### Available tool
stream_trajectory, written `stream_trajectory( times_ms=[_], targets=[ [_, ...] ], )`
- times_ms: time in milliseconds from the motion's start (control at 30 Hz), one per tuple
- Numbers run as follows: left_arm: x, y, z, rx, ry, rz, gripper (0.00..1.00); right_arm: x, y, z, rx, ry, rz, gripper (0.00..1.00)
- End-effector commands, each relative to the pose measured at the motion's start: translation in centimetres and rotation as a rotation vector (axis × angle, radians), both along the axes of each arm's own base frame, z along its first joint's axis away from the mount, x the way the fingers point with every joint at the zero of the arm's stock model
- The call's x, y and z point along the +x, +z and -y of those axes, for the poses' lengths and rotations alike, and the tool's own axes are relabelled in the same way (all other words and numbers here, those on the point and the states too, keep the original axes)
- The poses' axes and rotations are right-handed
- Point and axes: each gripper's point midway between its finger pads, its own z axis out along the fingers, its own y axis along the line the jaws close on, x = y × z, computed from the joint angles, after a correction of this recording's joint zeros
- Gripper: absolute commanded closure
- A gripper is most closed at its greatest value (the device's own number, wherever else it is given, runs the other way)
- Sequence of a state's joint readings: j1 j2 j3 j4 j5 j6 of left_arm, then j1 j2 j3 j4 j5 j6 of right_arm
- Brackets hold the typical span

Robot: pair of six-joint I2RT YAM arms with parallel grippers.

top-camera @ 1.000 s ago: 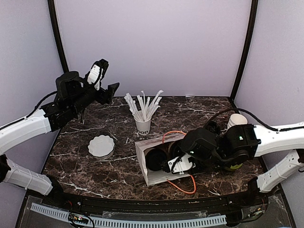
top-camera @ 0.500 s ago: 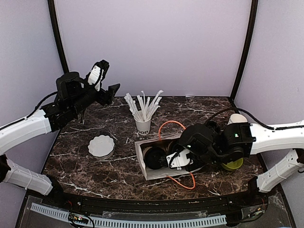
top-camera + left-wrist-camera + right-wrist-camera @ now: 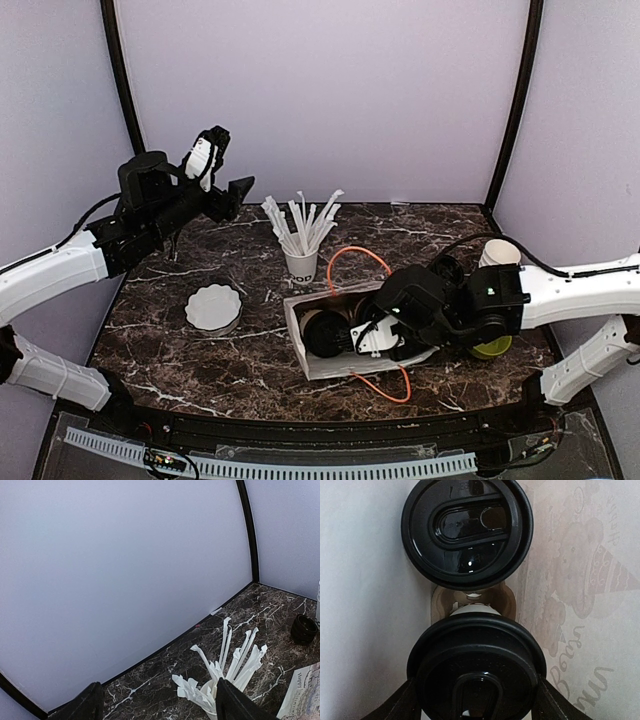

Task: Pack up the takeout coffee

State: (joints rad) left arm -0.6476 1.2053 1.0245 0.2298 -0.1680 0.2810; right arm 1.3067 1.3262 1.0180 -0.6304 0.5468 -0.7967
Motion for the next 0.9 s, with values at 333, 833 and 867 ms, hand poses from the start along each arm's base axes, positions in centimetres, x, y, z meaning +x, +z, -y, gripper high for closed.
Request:
stream_trajectory(
  times_ms=[333,833,867],
  targets=[
    [-0.7,0.5,0.0,-0.035,-0.029,0.000,0.21,2.4,-0.8,-0.8,0.044,-0.043,0.025,0.55],
    [-0.8,0.3,0.3,-0.037,-0.048,-0.008,0.21,3.0,-0.7,-1.1,0.059,-0.066,-0.013,0.55],
    [-0.8,0.3,0.3,-0.037,-0.049,-0.008,0.21,3.1,-0.8,-1.2,0.057,-0.069,-0.017,0.55]
  ],
)
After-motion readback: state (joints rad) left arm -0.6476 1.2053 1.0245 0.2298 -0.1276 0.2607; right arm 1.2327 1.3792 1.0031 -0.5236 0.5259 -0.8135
